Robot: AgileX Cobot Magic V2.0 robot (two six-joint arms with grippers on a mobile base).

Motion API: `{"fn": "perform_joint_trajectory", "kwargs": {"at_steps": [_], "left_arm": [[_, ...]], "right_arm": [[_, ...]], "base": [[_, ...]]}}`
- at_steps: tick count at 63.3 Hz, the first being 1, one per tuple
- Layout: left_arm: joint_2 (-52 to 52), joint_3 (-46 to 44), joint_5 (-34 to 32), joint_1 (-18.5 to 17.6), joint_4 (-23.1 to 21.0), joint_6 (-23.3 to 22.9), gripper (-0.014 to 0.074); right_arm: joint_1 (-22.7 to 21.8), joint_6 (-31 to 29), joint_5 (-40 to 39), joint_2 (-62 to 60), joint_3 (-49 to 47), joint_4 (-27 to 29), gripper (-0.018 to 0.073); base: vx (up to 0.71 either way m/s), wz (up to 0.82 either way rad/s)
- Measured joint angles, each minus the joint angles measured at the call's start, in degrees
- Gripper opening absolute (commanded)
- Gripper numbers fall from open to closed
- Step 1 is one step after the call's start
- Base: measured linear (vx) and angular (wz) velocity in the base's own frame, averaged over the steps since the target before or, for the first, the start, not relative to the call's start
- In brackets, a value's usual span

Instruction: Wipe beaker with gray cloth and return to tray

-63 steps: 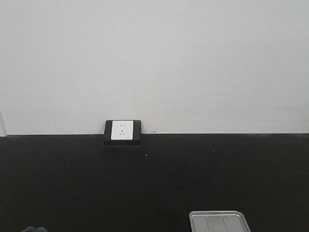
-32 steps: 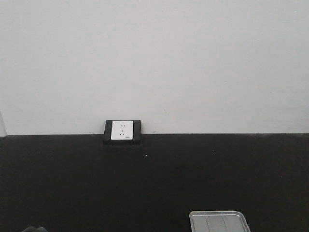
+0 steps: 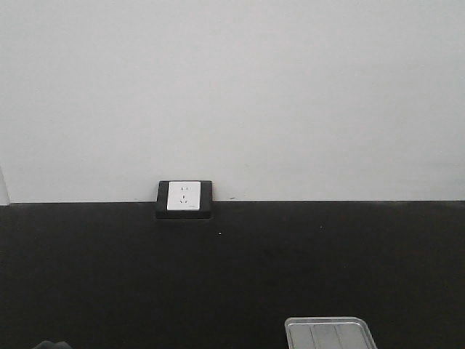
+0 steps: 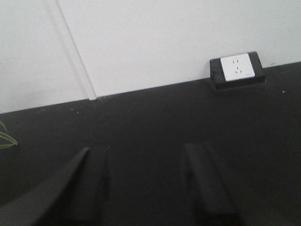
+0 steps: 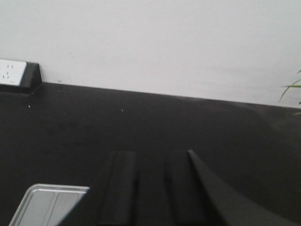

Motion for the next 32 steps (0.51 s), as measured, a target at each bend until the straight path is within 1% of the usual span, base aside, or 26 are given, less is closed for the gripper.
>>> {"fn": "perform_joint_trajectory", "kwargs": {"at_steps": [6, 10, 15, 19, 22, 27, 32], "left_arm": [[2.8, 0.0, -0.8, 0.0, -0.8, -0.6, 0.0608], [5.3, 0.0, -0.8, 0.0, -2.7, -0.9, 0.0604], [9.2, -0.2, 0.6, 0.0, -6.9, -0.9, 0.0594], [13.4, -1.1, 2.9, 0.0, -12.3, -0.4, 0.0584], [16.7, -2.1, 4.8, -0.2, -15.9, 1.2, 0.0579], [21.8, -4.1, 7.8, -0.8, -20.4, 5.2, 0.0577], [26.9, -6.4, 10.5, -1.5, -23.1, 9.0, 0.0577]], "right_arm": [[0.0, 0.0, 0.8, 0.0, 0.0, 0.1, 0.0478], [0.0, 0.0, 0.9, 0.0, 0.0, 0.1, 0.0510], [0.0, 0.0, 1.1, 0.0, 0.0, 0.3, 0.0525], [0.0, 0.0, 1.1, 0.0, 0.0, 0.4, 0.0524], [0.0, 0.0, 1.1, 0.0, 0.0, 0.4, 0.0524], [0.0, 0.0, 1.1, 0.0, 0.0, 0.4, 0.0524], [0.0, 0.0, 1.1, 0.0, 0.0, 0.4, 0.0524]], "base": [[0.00, 0.00], [0.00, 0.00], [0.00, 0.00], [0.00, 0.00], [0.00, 0.00], [0.00, 0.00], [0.00, 0.00]]}}
